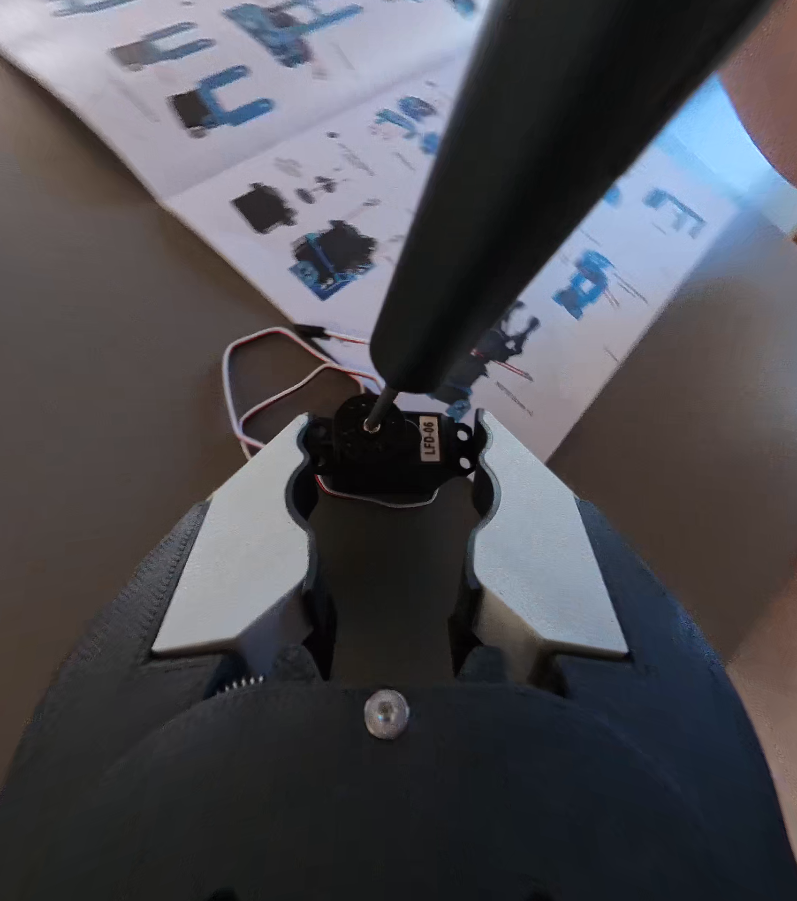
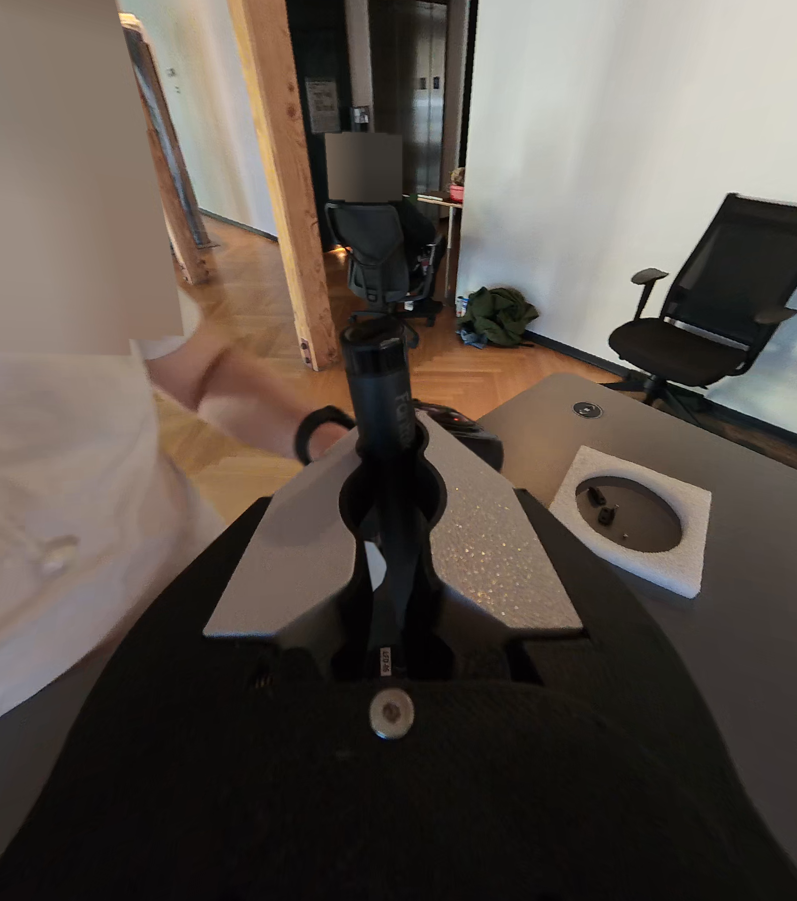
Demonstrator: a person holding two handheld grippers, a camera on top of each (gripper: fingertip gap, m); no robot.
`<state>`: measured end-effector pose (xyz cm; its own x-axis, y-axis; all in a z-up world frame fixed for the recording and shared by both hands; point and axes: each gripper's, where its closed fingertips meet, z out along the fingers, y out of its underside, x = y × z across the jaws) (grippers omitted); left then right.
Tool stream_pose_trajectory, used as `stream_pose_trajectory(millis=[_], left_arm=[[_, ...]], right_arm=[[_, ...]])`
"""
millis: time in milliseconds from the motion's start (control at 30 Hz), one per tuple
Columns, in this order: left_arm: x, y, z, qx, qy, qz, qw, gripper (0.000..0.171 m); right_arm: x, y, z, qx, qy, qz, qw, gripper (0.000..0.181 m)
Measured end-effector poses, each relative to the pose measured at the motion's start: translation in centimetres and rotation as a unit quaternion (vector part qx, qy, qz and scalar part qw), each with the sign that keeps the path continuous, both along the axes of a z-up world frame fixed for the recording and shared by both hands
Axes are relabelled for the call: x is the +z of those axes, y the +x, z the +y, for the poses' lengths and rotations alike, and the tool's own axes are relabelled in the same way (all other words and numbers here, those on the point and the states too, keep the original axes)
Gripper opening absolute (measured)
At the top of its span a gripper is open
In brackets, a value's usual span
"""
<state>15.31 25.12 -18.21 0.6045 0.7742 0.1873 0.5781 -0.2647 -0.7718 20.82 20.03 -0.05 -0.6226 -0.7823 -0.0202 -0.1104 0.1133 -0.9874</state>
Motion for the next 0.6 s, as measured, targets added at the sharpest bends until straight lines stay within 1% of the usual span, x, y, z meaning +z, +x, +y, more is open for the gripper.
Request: stream_pose_trajectory(millis=[67,167,233,367,400,433,467,533,600], left_arm=[[0.0,0.5,0.4,-0.083,0.001,0.0,0.997,0.063],[0.0,1.7,0.5,-0.216,0.002,-0.001,0.976,0.063],[0.0,2.4,0.2,-0.3,0.001,-0.001,0.954,0.063],[0.0,3.6,-0.7,-0.441,0.001,-0.003,0.897,0.063],[0.0,3.6,-0.9,-0.459,-0.001,-0.005,0.888,0.062],[0.0,3.5,-1.1,-0.465,-0.004,-0.008,0.885,0.063],[0.0,3.5,-1.2,-0.462,-0.006,-0.01,0.887,0.063],[0.1,3.2,-1.5,-0.423,-0.001,-0.016,0.906,0.065],[0.8,2.7,-1.9,-0.341,0.021,-0.016,0.94,0.077]], right_arm=[[0.1,-0.1,0.2,0.015,0.004,-0.009,1.0,0.009],[0.2,0.1,0.5,0.044,-0.002,-0.016,0.999,0.008],[0.2,0.3,0.7,0.057,-0.007,-0.017,0.998,0.008],[0.3,0.2,0.3,0.04,-0.013,-0.023,0.999,0.008],[0.3,0.2,0.1,0.03,-0.014,-0.024,0.999,0.008],[0.3,0.1,-0.2,0.015,-0.018,-0.022,0.999,0.008],[0.3,0.1,-0.3,0.0,-0.022,-0.019,1.0,0.008],[0.2,0.2,-0.7,-0.034,-0.029,-0.007,0.999,0.008],[0.2,0.2,-1.1,-0.072,-0.029,0.005,0.997,0.008]])
